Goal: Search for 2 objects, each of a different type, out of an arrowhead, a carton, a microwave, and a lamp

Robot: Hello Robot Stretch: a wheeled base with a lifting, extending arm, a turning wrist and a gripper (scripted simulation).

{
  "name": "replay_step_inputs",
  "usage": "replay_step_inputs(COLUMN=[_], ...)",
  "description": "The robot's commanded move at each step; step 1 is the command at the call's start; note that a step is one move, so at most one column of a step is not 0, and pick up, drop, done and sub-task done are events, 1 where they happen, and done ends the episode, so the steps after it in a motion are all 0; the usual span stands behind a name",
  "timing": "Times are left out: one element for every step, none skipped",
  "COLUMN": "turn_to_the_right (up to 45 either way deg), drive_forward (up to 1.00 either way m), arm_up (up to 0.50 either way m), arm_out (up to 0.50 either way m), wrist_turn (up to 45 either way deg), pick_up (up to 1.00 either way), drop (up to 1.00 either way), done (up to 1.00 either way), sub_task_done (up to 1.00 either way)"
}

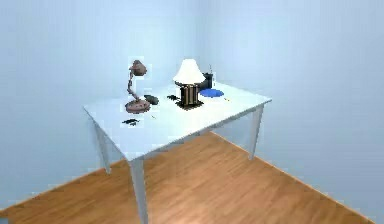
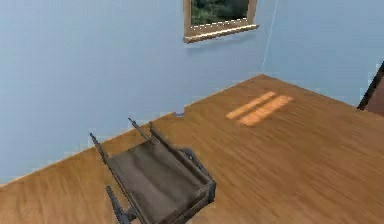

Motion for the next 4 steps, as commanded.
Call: replay_step_inputs(turn_to_the_right=[0.0, 0.0, 45.0, 45.0], drive_forward=[0.7, 0.0, 0.0, 0.0], arm_up=[0.0, 0.0, 0.0, 0.0], arm_out=[0.0, 0.0, 0.0, 0.0], wrist_turn=[0.0, 0.0, 0.0, 0.0], pick_up=[0.0, 0.0, 0.0, 0.0], drop=[0.0, 0.0, 0.0, 0.0], done=[0.0, 0.0, 0.0, 0.0], sub_task_done=[0.0, 1.0, 0.0, 0.0])
